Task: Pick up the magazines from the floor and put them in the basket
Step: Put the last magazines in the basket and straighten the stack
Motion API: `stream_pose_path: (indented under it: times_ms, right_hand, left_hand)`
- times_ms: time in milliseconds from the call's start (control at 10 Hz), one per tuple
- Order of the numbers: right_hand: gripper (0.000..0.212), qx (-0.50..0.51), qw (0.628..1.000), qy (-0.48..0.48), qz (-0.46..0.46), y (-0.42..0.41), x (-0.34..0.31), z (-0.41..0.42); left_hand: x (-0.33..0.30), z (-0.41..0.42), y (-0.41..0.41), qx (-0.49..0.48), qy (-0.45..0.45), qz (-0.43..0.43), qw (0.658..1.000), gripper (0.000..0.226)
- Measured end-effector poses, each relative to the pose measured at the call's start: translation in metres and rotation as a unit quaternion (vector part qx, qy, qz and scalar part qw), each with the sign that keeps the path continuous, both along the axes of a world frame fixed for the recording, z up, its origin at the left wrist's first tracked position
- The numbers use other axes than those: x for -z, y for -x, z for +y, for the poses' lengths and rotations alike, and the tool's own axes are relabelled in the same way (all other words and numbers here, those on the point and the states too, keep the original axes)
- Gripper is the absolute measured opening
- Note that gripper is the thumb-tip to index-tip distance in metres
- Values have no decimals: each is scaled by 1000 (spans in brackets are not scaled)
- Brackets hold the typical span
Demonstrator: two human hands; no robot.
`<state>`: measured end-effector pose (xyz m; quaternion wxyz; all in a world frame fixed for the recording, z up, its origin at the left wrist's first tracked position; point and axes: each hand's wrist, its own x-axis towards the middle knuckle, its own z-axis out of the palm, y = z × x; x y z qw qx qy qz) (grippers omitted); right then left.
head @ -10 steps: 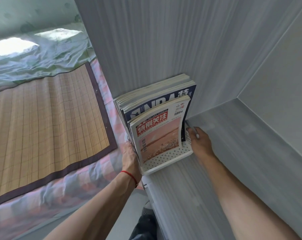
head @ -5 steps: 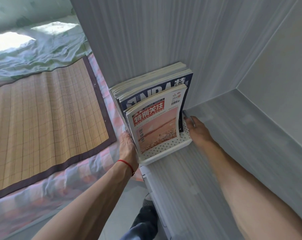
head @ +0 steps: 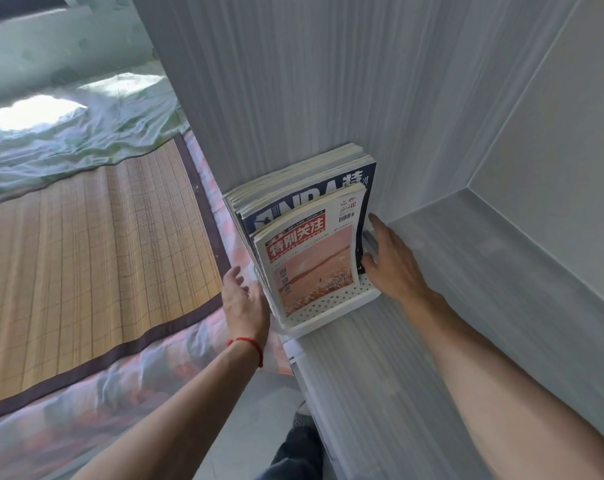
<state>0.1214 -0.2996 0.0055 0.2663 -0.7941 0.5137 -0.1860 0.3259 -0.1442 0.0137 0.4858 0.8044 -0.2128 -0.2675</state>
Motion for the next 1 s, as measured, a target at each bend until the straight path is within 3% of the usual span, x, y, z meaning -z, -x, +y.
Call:
stream_pose_path:
  times_ms: [100,200,500,1000]
  right_hand:
    - [91,-19,979,-116,-167,-18,-25,-7]
    - [87,3,964,-165,-209,-28,-37,-16]
    - [93,-35,954,-217,-203,-27,-48,-40]
    - [91,-13,962,-195,-190,-28,-61,-33]
  left_hand:
    - [-15,8,10,69,66,-74,993,58]
    - [-25,4,16,129,86,-85,984,60]
    - [-31,1,-7,130,46,-92,986,64]
    - [-32,5,-15,150,44,-113,981,69]
